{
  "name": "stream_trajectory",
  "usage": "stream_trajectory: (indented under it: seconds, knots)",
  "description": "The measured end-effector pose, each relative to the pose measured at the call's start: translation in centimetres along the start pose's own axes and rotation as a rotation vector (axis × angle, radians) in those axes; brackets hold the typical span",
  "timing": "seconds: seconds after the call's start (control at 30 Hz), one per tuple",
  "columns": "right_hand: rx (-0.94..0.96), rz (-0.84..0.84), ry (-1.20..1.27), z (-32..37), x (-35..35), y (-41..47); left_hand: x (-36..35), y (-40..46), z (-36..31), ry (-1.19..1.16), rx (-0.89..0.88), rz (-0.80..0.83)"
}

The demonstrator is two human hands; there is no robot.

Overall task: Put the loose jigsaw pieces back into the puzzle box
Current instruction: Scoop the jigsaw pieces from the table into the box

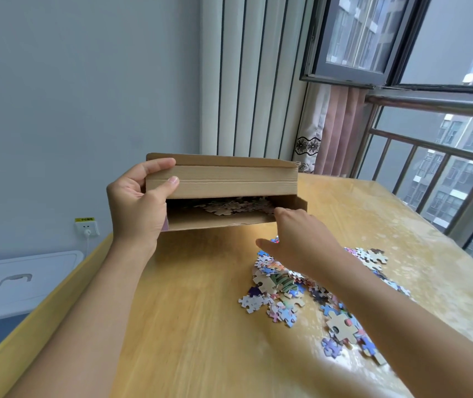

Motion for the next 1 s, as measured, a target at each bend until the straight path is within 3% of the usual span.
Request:
stream_trajectory:
  seconds: [0.17,0.2,0.33,0.6,1.0]
  knots:
    - [0.244,0.232,0.273,2.9,-1.6,1.6,0.1,-0.1,0.4,-0.015,0.004,0.005]
    - [0.3,0.216,0.354,3.4,-1.1,1.3,0.1,0.0,0.4,-0.02,0.0,0.005]
    - [0.362,-0.133,0.533,1.4,1.9,-1.6,0.1,-0.2,0.4,-0.038,-0.013,0.012]
    - [0.356,0.338,0.267,0.6,-5.1,-4.2,0.1,-0.4,1.1,-0.023,-0.021,0.001]
    - [0.371,0.329,0.33,-1.7,-4.0,-5.8,-0.1,-1.1,1.3,0.064,-0.018,-0.012]
Point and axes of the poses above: each hand's wrist, its own y-axis towards the middle knuckle, its own x-axis out of the back of the hand, z = x × y, the point moved 9 cm from there along y, towards the middle knuckle, and after that the axes turned 4 degrees about -y, right-handed, at the moved point
